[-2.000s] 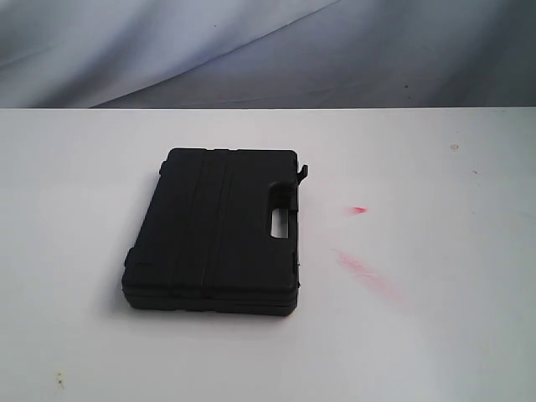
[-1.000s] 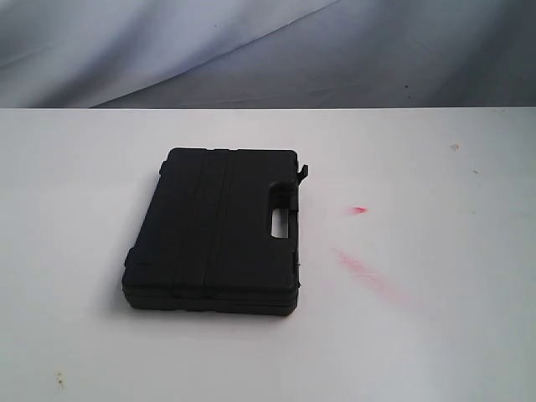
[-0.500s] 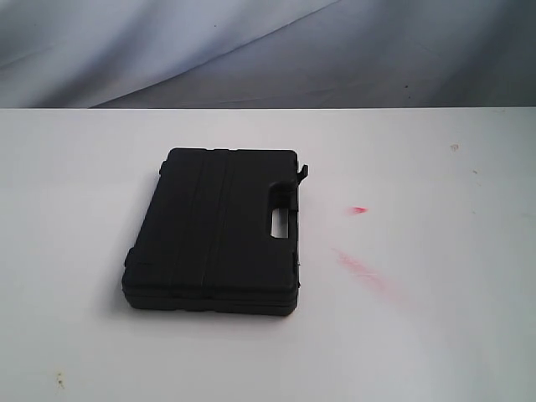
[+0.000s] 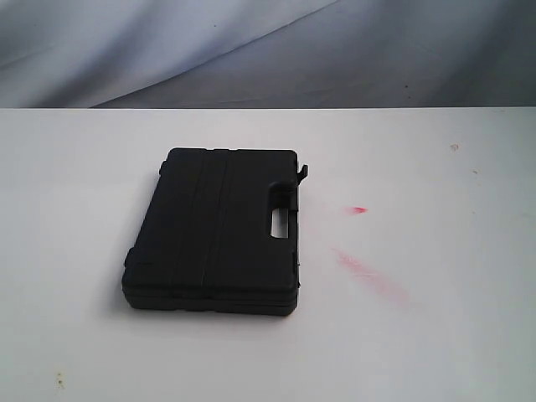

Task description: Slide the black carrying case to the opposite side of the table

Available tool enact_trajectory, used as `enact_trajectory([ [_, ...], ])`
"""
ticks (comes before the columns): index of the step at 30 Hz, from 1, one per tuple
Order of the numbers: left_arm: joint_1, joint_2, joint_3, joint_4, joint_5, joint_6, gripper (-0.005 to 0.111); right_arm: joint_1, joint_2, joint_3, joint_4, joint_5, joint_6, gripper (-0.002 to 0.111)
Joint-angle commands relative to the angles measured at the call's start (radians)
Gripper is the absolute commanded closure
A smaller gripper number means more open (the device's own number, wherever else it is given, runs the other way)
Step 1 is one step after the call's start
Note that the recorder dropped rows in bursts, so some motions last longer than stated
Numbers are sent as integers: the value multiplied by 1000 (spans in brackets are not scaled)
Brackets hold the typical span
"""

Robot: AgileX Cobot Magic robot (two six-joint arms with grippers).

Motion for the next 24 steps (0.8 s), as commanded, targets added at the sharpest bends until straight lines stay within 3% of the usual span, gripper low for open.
enact_trajectory([
  [1,1,-2,5,4,-10,-3,107,2,193,-82,61,128,15,108],
  [8,1,-2,5,4,-10,-3,107,2,402,-144,65,227,31,108],
  [24,1,-2,5,4,-10,-3,107,40,564,-146,18,185,-29,108],
])
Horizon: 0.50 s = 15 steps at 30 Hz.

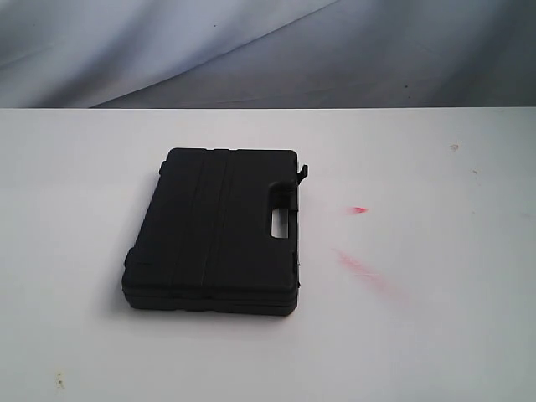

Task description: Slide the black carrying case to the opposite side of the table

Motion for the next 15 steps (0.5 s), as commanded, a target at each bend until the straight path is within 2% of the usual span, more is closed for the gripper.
enact_trajectory([
  [1,1,-2,5,4,-10,-5,107,52,51,-6,-16,-43,-15,108],
  [6,1,-2,5,4,-10,-5,107,153,172,-41,-36,-63,64,108],
  [11,1,-2,5,4,-10,-5,107,346,322,-205,-141,-63,209,108],
  [15,1,-2,5,4,-10,-5,107,481,482,-336,-146,-78,306,108],
])
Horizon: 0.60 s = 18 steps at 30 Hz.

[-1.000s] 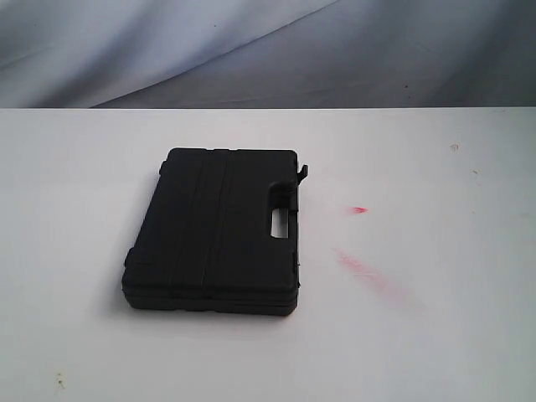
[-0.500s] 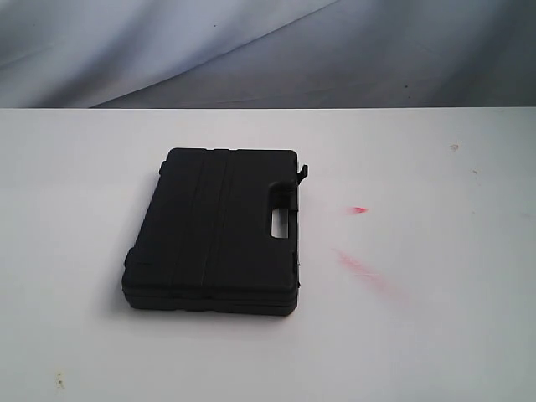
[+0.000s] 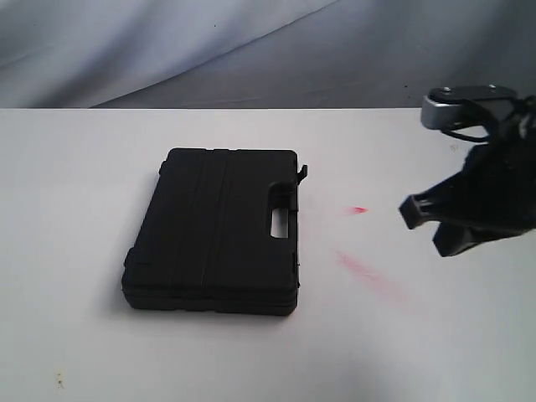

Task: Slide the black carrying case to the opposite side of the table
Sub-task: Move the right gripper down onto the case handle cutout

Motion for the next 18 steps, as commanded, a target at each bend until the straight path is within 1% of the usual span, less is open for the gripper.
enact_trajectory([
  [1,1,-2,5,3,-10,-5,107,111,144,-111,-23,-23,76,108],
  [4,1,-2,5,3,-10,-5,107,161,245,-163,-24,-86,150,108],
  [8,1,-2,5,3,-10,-5,107,195,322,-192,35,-156,159,108],
  [13,1,-2,5,3,-10,-5,107,212,366,-192,12,-240,167,108],
  [18,1,-2,5,3,-10,-5,107,212,406,-192,12,-282,196,108],
])
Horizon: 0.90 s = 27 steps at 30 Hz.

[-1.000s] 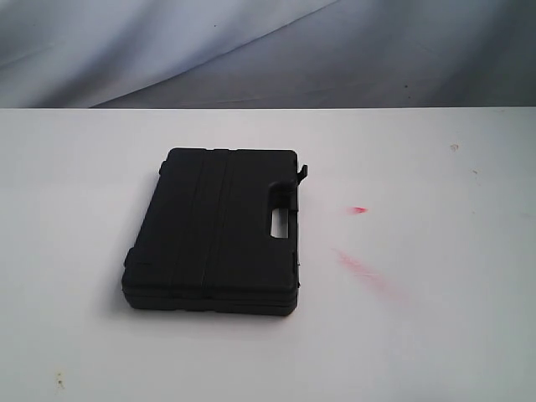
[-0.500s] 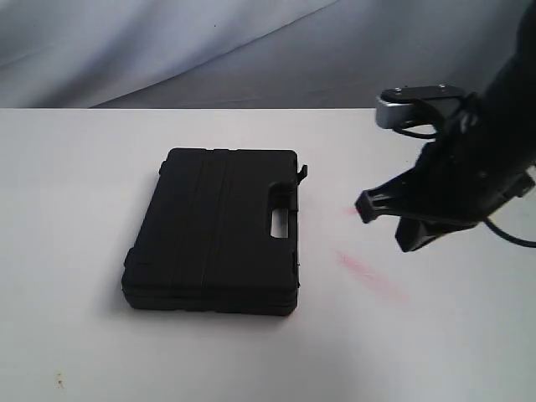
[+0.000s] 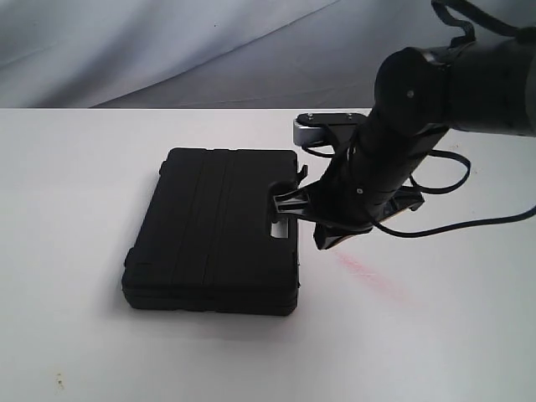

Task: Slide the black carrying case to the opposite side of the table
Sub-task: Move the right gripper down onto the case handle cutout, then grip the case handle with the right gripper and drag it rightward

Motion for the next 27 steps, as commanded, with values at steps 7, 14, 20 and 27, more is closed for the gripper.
enact_trajectory([
  [7,1,-2,5,3,-10,-5,107,25,119,-138,-29,9,39,108],
  [14,1,-2,5,3,-10,-5,107,39,180,-328,-87,72,100,108],
  [20,1,-2,5,3,-10,-5,107,61,258,-421,-258,152,222,108],
  [27,1,-2,5,3,-10,-5,107,71,290,-427,-267,133,299,108],
])
